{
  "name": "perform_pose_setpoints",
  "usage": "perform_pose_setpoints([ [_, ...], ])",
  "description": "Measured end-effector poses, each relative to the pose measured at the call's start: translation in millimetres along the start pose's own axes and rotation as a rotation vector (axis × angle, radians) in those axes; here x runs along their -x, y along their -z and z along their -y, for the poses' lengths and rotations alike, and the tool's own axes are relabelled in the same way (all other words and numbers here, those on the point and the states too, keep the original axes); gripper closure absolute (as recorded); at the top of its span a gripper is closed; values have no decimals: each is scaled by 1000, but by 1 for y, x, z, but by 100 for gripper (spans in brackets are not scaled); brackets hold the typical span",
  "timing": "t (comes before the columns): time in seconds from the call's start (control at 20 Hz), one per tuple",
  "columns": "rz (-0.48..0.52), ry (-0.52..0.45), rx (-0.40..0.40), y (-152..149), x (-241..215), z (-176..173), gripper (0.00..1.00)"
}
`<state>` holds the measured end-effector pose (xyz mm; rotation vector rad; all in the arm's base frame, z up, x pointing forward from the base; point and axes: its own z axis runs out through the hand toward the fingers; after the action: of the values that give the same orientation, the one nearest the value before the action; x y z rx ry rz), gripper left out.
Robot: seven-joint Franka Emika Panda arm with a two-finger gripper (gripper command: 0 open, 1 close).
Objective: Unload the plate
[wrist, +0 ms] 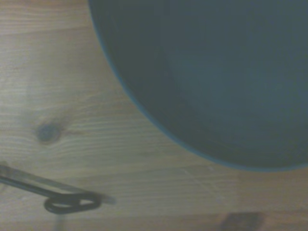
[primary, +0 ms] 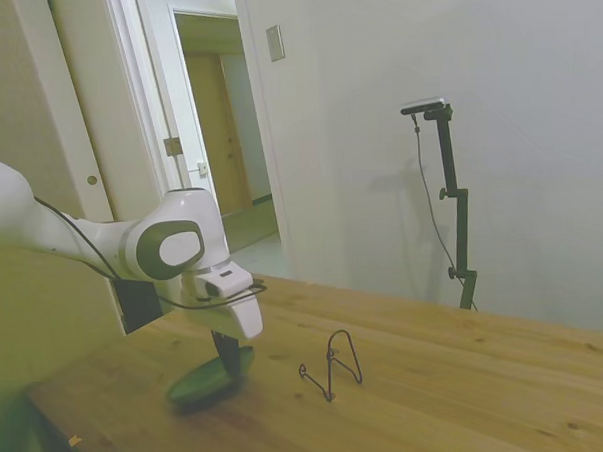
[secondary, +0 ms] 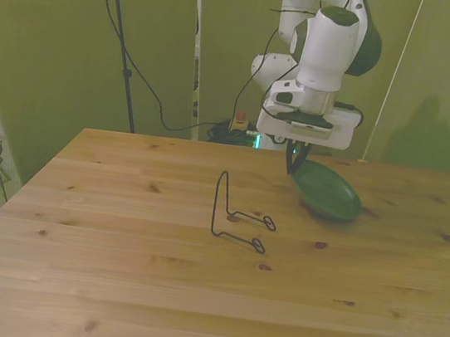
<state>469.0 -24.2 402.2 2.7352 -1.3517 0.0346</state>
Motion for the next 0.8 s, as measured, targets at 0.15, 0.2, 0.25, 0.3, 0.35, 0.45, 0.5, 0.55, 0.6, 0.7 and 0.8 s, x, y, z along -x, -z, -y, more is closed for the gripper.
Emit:
perform_pose_setpoints([
  [0.15,1,-3,31,-28,-3,-11,100],
  [0.2,2,-7,35,-38,-3,-14,100],
  [0.25,4,-12,34,-46,-5,-16,100],
  [0.3,3,-18,31,-48,-8,-17,100],
  [0.35,3,-22,29,-49,-9,-18,100],
  [0.45,1,-25,25,-49,-11,-19,100],
  [0.5,-1,-25,23,-49,-11,-18,0],
  [0.55,-3,-24,20,-49,-11,-18,0],
  [0.6,-4,-23,18,-49,-11,-18,0],
  [0.7,-8,-23,13,-49,-10,-18,0],
  [0.8,-12,-23,8,-48,-10,-18,0],
])
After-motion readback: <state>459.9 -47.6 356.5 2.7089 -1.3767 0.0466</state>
